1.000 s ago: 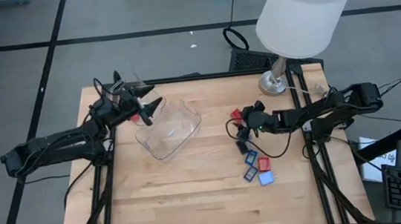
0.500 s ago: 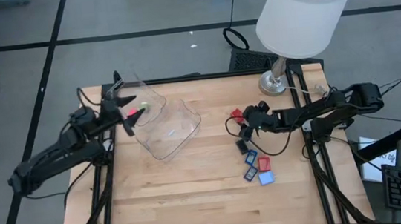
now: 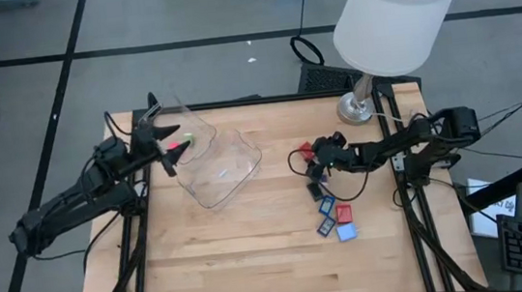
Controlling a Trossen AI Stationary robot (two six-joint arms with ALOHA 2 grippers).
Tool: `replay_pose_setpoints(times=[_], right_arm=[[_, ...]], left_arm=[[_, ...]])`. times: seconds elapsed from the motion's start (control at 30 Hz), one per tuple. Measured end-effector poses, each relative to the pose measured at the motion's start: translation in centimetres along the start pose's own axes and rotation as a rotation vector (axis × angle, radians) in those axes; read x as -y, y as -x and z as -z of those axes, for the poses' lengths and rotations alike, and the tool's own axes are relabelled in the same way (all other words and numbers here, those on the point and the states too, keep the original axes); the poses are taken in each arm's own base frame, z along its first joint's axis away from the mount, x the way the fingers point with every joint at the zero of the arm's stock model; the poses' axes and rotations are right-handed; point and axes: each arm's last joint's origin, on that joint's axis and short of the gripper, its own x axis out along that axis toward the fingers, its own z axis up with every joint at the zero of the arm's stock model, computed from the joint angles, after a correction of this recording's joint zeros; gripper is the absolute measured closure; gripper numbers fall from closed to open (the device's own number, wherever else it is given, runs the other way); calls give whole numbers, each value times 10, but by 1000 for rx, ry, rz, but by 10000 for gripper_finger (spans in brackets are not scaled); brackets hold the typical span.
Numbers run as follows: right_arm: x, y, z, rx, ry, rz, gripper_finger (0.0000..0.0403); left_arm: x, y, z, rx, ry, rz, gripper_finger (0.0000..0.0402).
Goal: Pick & Place Office items
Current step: Put the red charger adapter into the top transparent bin
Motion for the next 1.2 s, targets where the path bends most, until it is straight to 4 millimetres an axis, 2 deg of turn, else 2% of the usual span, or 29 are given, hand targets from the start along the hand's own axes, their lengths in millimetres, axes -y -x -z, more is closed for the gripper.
replay_pose_setpoints(times=[0.17,0.47,0.73,1.2], right_arm=[[3,-1,-1,-5,10,14,78],[6,-5,1,-18,34,25,105],[2,-20,11,-26,44,40,113],[2,-15,8,-35,107,-17,117]], left_arm=[[0,-6,0,-7,-12,0,92],[-1,-11,-1,3,-15,1,92],[1,-11,-6,55,-21,61,92],[1,-11,-5,46,-45,62,92]])
